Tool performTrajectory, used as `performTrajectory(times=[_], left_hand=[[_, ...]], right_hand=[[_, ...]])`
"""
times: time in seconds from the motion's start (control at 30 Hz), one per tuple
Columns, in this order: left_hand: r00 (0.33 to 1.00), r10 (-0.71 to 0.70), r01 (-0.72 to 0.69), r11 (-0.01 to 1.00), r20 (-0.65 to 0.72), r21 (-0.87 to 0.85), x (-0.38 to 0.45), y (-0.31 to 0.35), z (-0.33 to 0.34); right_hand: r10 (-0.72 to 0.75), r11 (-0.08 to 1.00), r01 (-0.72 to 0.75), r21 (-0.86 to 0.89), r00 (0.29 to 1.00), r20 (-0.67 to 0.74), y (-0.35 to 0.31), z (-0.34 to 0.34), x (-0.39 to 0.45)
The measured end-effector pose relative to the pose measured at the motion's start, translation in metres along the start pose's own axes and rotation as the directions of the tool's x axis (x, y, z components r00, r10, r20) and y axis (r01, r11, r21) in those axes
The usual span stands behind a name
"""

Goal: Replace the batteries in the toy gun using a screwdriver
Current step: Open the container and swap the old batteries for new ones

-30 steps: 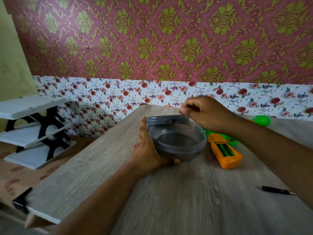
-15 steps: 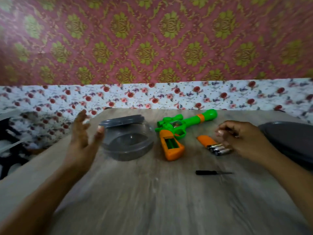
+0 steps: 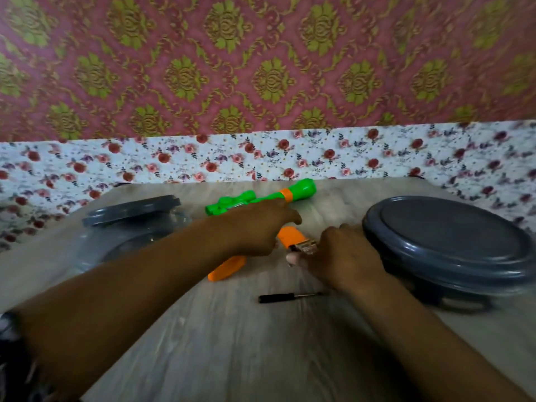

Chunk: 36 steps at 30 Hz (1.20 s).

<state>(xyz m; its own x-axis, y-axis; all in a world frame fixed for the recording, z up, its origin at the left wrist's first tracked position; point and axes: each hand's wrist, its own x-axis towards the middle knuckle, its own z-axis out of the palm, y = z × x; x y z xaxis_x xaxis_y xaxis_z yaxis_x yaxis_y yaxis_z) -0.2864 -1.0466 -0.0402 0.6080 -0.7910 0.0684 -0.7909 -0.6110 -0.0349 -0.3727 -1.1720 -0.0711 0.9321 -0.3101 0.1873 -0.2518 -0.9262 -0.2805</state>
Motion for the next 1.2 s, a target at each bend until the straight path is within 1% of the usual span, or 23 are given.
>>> performTrajectory(times=[0.1, 0.17, 0.27, 0.33, 0.63, 0.73, 0.8, 0.9, 1.0, 1.07, 1.2], left_hand=[[0.987, 0.021, -0.032, 0.997, 0.156, 0.068, 0.023, 0.008, 0.001], [0.974, 0.043, -0.064, 0.994, 0.221, 0.089, 0.033, 0.011, 0.002], [0.961, 0.056, -0.086, 0.992, 0.27, 0.097, 0.039, 0.014, 0.003], [0.963, 0.064, -0.088, 0.993, 0.264, 0.081, 0.04, 0.015, 0.003], [0.977, 0.083, -0.104, 0.989, 0.196, 0.101, 0.045, 0.016, 0.011], [0.982, 0.066, -0.088, 0.989, 0.179, 0.116, 0.041, 0.017, 0.011], [0.988, 0.05, -0.065, 0.993, 0.146, 0.1, 0.034, 0.017, 0.008], [0.998, 0.023, -0.026, 0.998, 0.052, 0.063, 0.014, 0.009, -0.004], [0.997, -0.045, 0.049, 0.997, -0.062, 0.054, -0.017, -0.001, -0.017], [0.988, -0.107, 0.107, 0.994, -0.109, -0.009, -0.045, -0.011, -0.025], [0.952, -0.211, 0.168, 0.966, -0.222, -0.199, -0.101, -0.042, -0.04]], right_hand=[[-0.034, 0.999, 0.033, 0.023, 0.999, 0.013, 0.001, 0.005, 0.005], [-0.063, 0.998, 0.062, 0.014, 0.998, 0.016, 0.003, 0.009, 0.008], [-0.096, 0.995, 0.096, 0.029, 0.995, 0.009, 0.007, 0.015, 0.014], [-0.091, 0.994, 0.091, 0.052, 0.996, 0.007, 0.009, 0.02, 0.017], [-0.086, 0.994, 0.086, 0.066, 0.996, -0.009, 0.011, 0.026, 0.022], [-0.102, 0.989, 0.102, 0.107, 0.995, -0.006, 0.009, 0.019, 0.018], [-0.104, 0.984, 0.108, 0.142, 0.994, -0.037, 0.007, 0.013, 0.015], [-0.117, 0.983, 0.128, 0.132, 0.989, -0.087, 0.002, 0.006, 0.01], [-0.16, 0.977, 0.178, 0.118, 0.976, -0.144, -0.003, 0.002, 0.006], [-0.205, 0.967, 0.228, 0.117, 0.962, -0.179, -0.008, -0.002, 0.003], [-0.32, 0.925, 0.351, 0.144, 0.926, -0.202, -0.02, -0.007, -0.007]])
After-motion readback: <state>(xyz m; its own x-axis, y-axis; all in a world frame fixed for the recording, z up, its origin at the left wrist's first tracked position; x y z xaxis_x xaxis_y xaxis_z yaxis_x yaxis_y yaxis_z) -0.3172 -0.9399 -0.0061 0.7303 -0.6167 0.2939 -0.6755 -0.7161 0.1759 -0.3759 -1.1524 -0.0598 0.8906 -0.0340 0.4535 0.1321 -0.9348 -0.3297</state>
